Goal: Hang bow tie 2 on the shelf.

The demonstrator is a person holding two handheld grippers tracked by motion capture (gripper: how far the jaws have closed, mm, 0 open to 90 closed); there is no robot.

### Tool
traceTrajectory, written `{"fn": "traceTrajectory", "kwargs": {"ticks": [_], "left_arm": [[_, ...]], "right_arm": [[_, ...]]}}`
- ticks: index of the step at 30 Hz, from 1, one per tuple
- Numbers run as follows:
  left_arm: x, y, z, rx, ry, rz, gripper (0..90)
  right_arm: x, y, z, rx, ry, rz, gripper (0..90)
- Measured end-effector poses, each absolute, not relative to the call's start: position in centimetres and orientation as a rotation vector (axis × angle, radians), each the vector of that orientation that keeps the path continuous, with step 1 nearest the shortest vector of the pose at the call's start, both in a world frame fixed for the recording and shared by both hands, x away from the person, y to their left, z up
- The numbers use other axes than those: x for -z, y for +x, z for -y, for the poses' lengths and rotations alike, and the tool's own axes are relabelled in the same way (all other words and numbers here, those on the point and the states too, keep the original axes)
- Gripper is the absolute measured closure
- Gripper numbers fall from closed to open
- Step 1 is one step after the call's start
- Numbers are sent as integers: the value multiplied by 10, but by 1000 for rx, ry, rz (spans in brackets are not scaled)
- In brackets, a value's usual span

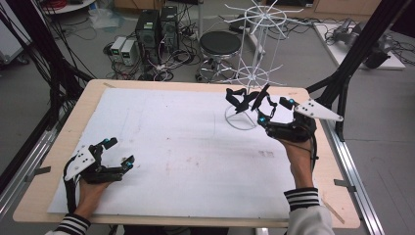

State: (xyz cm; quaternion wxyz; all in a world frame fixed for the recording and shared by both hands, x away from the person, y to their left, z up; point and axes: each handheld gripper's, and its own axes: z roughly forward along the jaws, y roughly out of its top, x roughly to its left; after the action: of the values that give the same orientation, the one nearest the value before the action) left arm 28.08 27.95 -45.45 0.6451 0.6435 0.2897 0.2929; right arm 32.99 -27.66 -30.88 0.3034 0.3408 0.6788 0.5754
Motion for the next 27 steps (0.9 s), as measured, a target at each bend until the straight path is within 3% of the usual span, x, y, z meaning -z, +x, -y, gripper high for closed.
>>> {"fn": "traceTrajectory", "kwargs": {"ticks": [13, 27], "left_arm": [[455, 281, -279, -680, 1456, -677, 77], [455, 279, -280, -687, 1442, -676, 77]], "right_arm": [[369, 286, 283, -1540, 887, -1682, 95], [416, 274, 282, -1501, 949, -1689, 95]]}}
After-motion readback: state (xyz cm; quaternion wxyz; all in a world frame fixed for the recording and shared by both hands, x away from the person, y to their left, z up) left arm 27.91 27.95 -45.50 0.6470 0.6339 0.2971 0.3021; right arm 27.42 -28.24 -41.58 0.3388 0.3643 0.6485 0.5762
